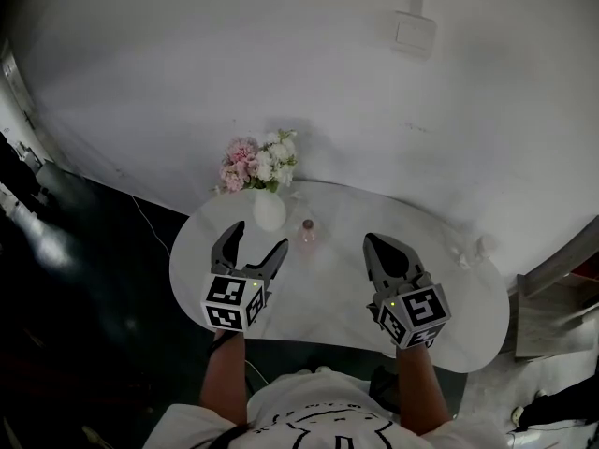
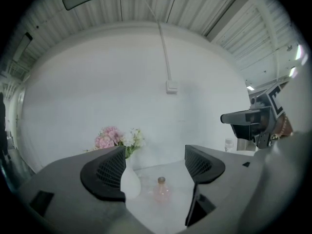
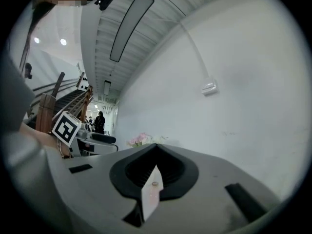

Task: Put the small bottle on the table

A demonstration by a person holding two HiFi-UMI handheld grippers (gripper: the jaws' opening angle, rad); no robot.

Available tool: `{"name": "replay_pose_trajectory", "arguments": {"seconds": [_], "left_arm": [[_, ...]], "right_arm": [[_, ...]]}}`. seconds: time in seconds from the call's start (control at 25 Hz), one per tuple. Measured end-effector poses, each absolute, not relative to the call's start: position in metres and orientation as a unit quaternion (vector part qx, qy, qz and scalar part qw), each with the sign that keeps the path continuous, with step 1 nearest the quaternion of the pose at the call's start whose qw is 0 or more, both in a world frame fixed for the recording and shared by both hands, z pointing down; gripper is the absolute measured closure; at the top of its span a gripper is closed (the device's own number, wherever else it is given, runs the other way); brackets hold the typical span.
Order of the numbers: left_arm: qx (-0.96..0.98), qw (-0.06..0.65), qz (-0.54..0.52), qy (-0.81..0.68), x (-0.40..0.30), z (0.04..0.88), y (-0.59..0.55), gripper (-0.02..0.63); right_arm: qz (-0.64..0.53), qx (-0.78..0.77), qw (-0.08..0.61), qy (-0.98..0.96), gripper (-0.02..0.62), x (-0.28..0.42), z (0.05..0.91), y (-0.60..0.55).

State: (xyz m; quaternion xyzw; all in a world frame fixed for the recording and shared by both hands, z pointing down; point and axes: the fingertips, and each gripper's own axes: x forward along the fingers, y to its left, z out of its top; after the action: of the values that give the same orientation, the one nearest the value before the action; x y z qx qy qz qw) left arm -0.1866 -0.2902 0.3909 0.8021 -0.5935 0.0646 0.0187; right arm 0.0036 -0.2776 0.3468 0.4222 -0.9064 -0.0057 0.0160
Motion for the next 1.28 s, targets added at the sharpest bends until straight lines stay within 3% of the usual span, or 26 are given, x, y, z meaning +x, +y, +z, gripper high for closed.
{"name": "replay_pose_trajectory", "arguments": {"seconds": [0.16,0.28,0.36,0.52,0.64,1.28], "left_arm": [[0.805,-0.006,0.042,-0.592,-0.192,0.363,-0.284,0.255],[0.801,-0.018,0.029,-0.597,-0.197,0.348,-0.282,0.354],[0.798,-0.02,0.026,-0.602,-0.2,0.342,-0.282,0.376],[0.788,-0.036,0.02,-0.614,-0.209,0.324,-0.281,0.55],[0.785,-0.048,0.021,-0.617,-0.213,0.314,-0.28,0.599],[0.761,-0.106,-0.008,-0.64,-0.256,0.261,-0.262,0.601]], "right_arm": [[-0.02,0.421,0.012,-0.907,0.595,-0.004,0.332,-0.273],[-0.032,0.419,0.014,-0.907,0.595,-0.008,0.323,-0.271],[-0.042,0.418,0.018,-0.907,0.595,-0.009,0.318,-0.27],[-0.064,0.419,0.024,-0.905,0.595,-0.008,0.304,-0.271],[-0.079,0.426,0.025,-0.901,0.595,-0.005,0.294,-0.274],[-0.121,0.47,0.001,-0.874,0.597,0.016,0.249,-0.27]]}}
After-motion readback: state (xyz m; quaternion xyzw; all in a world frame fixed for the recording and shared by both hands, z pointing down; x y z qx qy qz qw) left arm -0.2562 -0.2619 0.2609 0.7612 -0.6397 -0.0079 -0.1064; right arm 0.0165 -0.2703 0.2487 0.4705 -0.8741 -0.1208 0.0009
